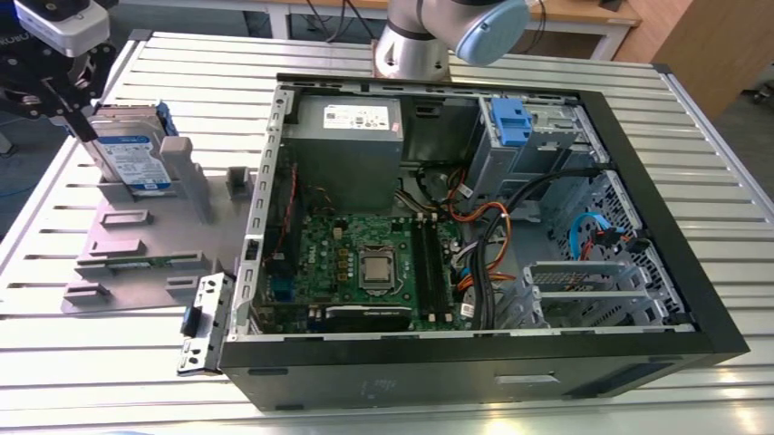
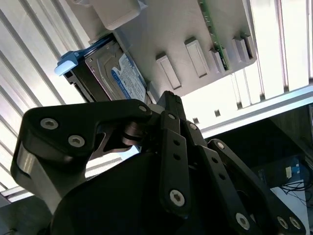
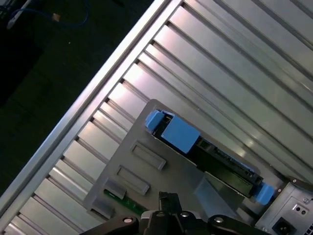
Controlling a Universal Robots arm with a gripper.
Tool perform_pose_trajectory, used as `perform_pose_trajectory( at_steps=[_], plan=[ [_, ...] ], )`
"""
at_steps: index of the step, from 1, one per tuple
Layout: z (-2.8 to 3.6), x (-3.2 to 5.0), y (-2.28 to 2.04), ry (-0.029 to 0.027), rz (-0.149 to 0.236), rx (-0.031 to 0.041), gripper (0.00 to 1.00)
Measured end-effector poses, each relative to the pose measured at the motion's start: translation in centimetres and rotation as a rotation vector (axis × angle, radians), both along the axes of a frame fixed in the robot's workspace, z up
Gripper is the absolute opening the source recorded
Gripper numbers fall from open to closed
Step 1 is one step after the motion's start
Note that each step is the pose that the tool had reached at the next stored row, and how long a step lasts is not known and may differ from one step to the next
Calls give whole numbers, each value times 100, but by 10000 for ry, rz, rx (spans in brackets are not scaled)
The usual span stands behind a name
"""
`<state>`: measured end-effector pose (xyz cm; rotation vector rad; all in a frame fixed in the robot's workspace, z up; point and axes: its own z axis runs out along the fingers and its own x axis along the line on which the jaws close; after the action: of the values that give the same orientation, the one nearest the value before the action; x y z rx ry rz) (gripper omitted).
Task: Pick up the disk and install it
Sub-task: 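Pick up the disk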
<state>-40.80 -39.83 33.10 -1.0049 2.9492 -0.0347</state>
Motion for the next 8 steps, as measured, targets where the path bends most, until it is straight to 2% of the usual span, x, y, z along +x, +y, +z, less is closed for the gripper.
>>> perform_pose_trajectory(
  at_steps=[8],
  plan=[
    [0, 0, 0, 0, 528, 0, 11]
  ],
)
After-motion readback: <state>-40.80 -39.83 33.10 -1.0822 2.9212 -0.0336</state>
